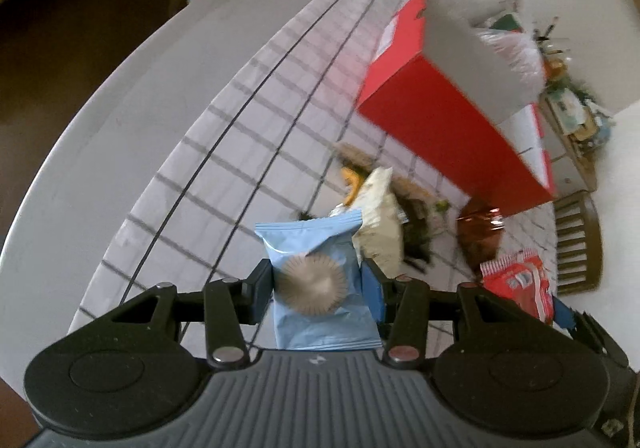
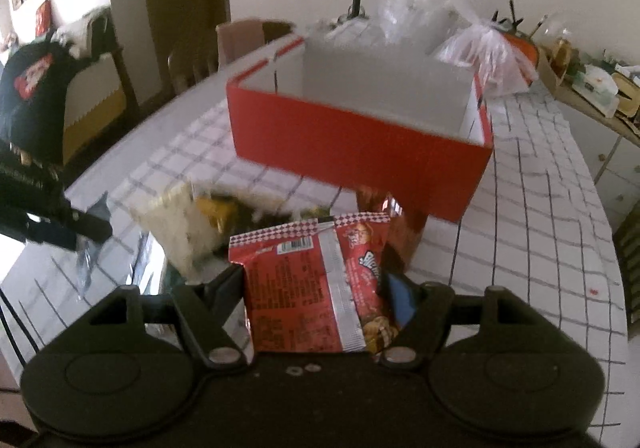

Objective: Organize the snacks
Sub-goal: 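Close both tools on their packets and carry them over the red box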

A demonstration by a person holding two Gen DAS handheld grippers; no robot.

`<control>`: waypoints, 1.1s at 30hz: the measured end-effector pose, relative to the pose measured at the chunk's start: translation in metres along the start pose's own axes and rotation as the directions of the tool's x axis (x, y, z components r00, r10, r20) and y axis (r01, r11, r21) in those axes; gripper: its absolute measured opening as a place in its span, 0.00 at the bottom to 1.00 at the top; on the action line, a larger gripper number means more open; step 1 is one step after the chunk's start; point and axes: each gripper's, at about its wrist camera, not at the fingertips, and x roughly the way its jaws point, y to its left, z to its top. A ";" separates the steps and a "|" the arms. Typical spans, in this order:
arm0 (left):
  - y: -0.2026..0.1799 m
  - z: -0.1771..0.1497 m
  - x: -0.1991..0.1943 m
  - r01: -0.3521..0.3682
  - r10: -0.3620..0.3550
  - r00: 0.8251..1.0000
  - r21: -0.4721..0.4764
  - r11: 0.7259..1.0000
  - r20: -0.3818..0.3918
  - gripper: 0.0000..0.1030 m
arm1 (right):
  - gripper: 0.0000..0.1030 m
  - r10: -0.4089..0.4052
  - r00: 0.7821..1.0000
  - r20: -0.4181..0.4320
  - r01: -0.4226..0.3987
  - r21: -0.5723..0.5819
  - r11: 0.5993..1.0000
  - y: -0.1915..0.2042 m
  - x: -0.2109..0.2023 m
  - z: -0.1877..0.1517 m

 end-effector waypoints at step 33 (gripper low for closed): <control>-0.197 0.150 0.075 -0.106 0.047 0.989 0.439 0.892 0.142 0.45 | 0.71 -0.147 0.988 0.036 0.143 0.100 0.985 -0.101 0.101 0.137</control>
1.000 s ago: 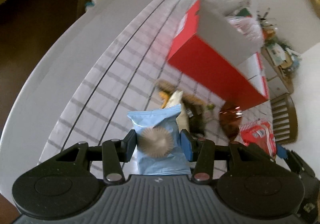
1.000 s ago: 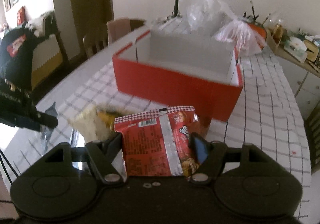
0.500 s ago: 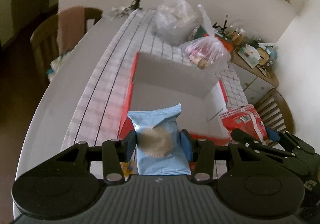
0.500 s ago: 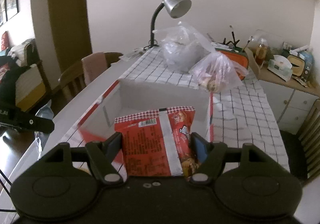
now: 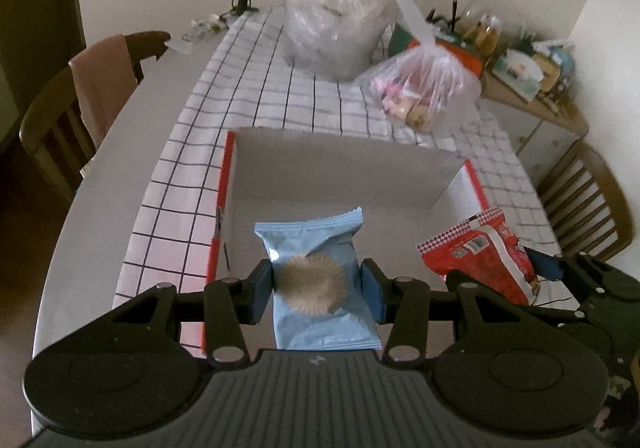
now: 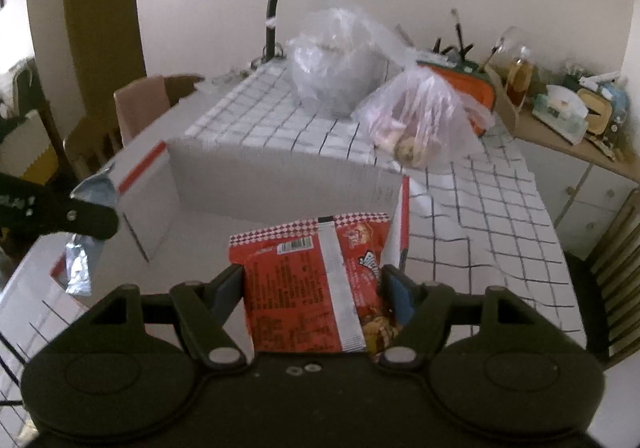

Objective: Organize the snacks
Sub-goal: 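Close both tools on their packets and carry them over the red box, then open both tools to drop the packets into the red box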

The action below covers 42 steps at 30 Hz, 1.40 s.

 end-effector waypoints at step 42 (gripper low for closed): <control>-0.014 -0.035 -0.025 -0.027 0.027 1.000 0.071 0.997 0.002 0.63 | 0.95 0.024 0.999 0.040 -0.025 0.023 0.999 0.004 -0.068 -0.024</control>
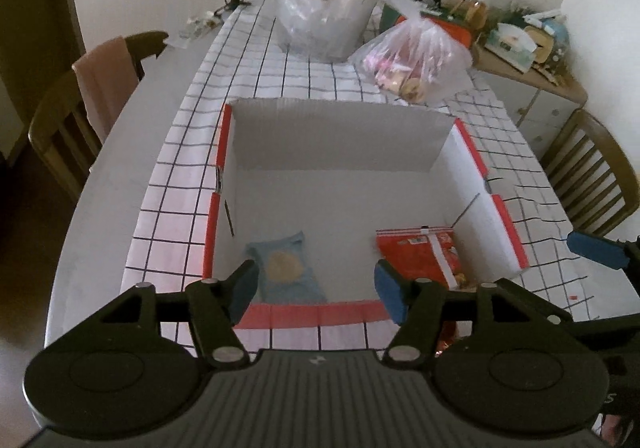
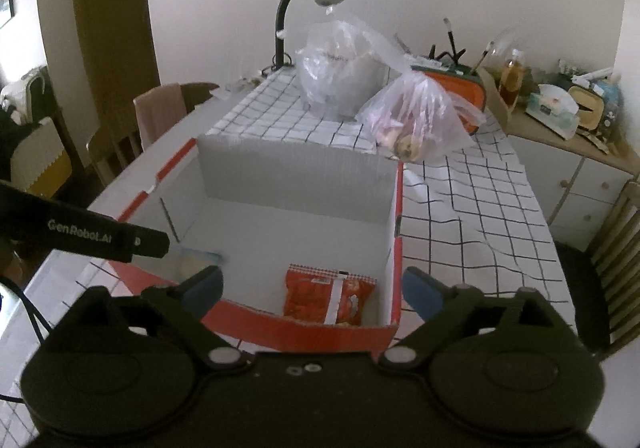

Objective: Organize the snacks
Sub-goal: 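Open both tools to drop the packets into the red box, then grasp the silver foil packet with the left tool while the right tool grasps a small dark foil packet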

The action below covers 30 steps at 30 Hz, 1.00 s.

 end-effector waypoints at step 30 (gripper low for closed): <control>0.018 -0.074 -0.095 0.063 -0.064 0.993 0.009 0.998 0.102 0.93 | 1.00 0.053 0.997 0.052 -0.058 0.102 0.993 0.005 -0.092 -0.052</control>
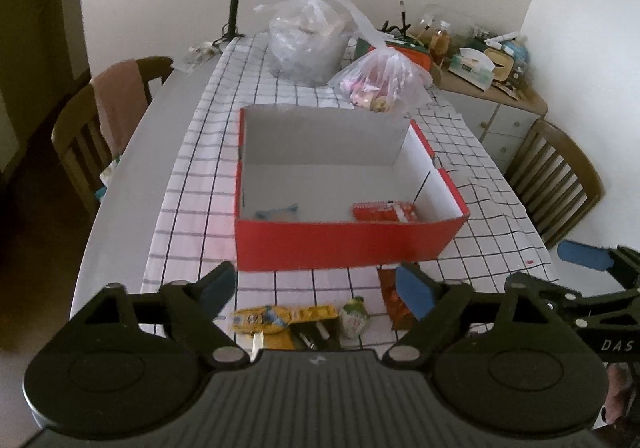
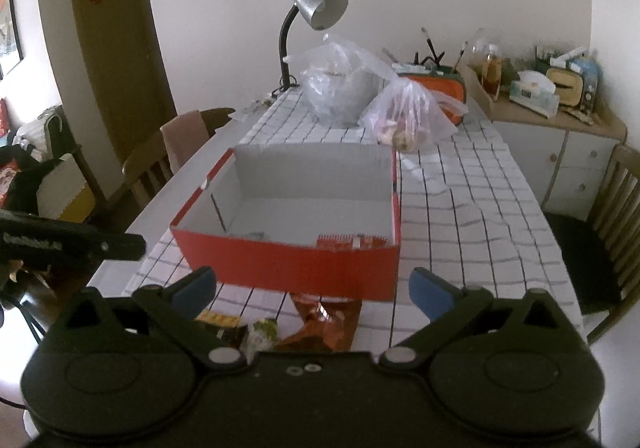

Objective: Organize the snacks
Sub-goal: 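Grasp the silver foil packet with the left tool while the right tool grasps a small dark foil packet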

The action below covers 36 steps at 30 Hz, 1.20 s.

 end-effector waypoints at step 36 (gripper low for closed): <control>0.056 -0.120 0.070 -0.185 0.095 0.938 -0.249 0.951 -0.332 0.70 | 0.77 -0.110 0.956 -0.272 0.102 -0.043 0.994 -0.025 0.075 -0.103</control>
